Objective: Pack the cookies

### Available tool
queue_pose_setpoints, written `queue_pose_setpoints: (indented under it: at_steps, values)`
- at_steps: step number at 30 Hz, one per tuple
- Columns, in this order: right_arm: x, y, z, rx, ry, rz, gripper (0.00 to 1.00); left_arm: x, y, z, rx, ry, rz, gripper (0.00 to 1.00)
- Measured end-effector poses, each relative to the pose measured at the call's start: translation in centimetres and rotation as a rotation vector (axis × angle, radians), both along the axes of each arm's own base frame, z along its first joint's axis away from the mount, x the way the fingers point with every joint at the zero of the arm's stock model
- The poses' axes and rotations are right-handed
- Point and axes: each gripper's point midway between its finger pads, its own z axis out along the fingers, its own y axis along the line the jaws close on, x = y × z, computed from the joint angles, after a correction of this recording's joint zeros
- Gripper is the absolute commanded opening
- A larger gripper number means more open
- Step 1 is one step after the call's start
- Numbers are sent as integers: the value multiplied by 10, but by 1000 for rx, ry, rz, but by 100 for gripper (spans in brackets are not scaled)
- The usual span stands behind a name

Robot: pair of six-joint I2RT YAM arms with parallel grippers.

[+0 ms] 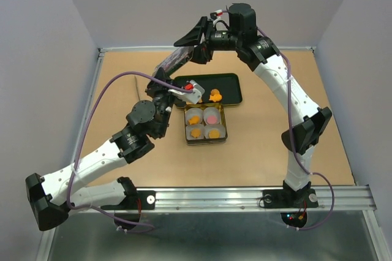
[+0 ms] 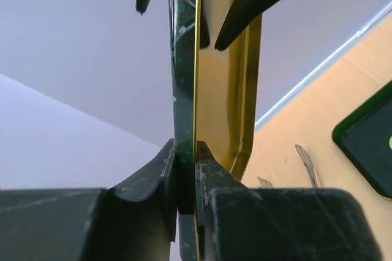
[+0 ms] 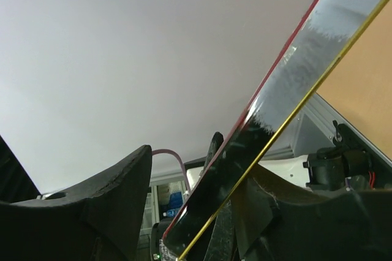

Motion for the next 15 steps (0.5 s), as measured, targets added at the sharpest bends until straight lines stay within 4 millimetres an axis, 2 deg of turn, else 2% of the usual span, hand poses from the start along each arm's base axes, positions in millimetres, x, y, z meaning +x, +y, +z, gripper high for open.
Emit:
queue_pose_setpoints:
  at_steps: [5,6,10,12,13,15]
  values:
    - [-2,0,-1,0,-1,15,35,-1,-5,8,11,-36,4,0]
    - [-2,1,-1,1,1,18,26,-1,-5,10,13,-43,9,0]
    - [-2,0,-1,5,28,16,13,-1,-6,7,84,-41,23,0]
    - [-1,-1,-1,6,43,15,10,-1,-6,5,112,-39,29,0]
    - [-1,-1,-2,4,45,16,6,0,-7,5,121,-39,30,1]
    - [0,-1,-4,2,53,16,4,0,-5,5,120,-39,42,13]
